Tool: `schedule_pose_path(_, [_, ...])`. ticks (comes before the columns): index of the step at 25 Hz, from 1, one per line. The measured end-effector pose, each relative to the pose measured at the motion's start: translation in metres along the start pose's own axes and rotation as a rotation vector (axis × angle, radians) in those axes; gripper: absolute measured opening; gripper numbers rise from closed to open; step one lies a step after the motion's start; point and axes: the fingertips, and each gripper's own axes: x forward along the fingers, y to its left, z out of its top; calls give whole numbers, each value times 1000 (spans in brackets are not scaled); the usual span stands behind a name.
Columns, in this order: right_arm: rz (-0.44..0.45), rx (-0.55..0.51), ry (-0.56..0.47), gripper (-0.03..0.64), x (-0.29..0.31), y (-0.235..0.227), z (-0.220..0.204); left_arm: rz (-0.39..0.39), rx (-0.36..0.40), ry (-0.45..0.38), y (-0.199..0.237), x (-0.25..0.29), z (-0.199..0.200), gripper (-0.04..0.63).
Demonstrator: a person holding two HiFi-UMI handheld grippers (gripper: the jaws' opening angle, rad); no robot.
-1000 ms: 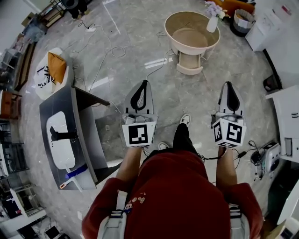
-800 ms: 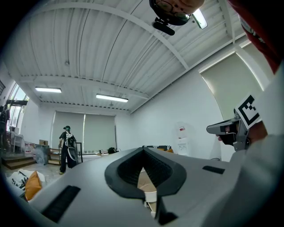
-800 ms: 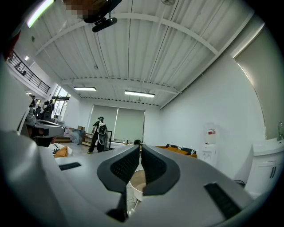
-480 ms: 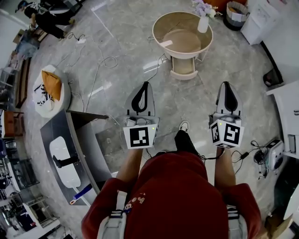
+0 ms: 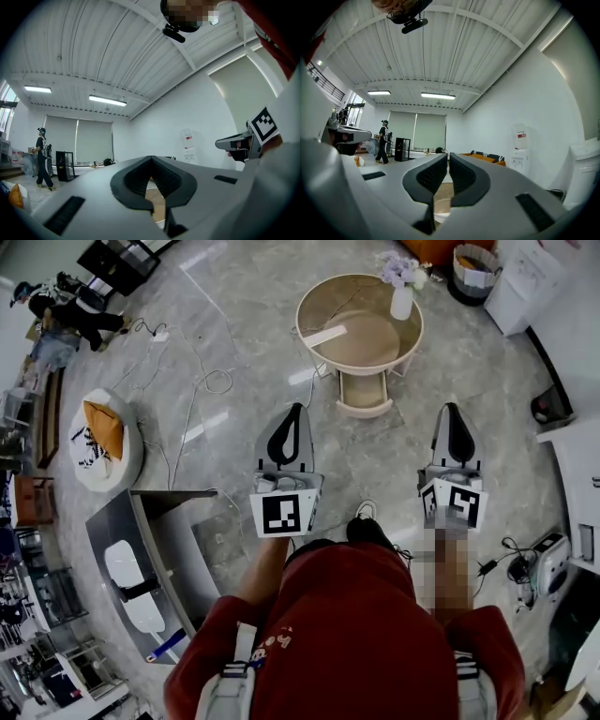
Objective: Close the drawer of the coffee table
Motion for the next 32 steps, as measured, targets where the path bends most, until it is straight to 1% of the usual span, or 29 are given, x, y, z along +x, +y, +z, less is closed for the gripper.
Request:
schedule_pose_path(4, [7, 2, -4, 28, 30, -3, 0, 2, 6, -9, 6, 28, 3, 12])
schedule_pose_path(8, [6, -13, -6, 28, 52, 9, 1, -9, -2, -31, 23, 47, 2, 12])
schedule_pose_path(12, [-27, -17, -5, 28, 67, 24, -6, -40, -15, -41, 42, 63, -10, 12])
schedule_pose_path(14, [-64, -23, -11, 28, 75, 35, -5, -70, -19, -43, 57, 71, -16, 12])
schedule_pose_path(17, [-115, -18, -9, 28, 89, 57, -3, -119, -16, -24, 85, 87, -25, 12])
schedule_pose_path(21, [-169, -35, -12, 28, 108, 88, 2, -184, -22, -48, 126, 106, -26, 12])
schedule_pose_path(24, [-201, -11, -25, 28, 121, 110, 1, -189, 2, -37, 158, 118, -36, 12])
schedule_pose_path(26, [-204, -20, -32, 28, 127, 121, -1, -200, -11, -47, 172, 128, -40, 12])
schedule_pose_path(28, [-197, -42, -33, 28, 131, 126, -5, -212, -20, -67, 177, 134, -41, 12])
schedule_pose_path(32, [-195, -38, -16, 28, 137, 118, -10, -210, 10, -84, 168, 143, -42, 12])
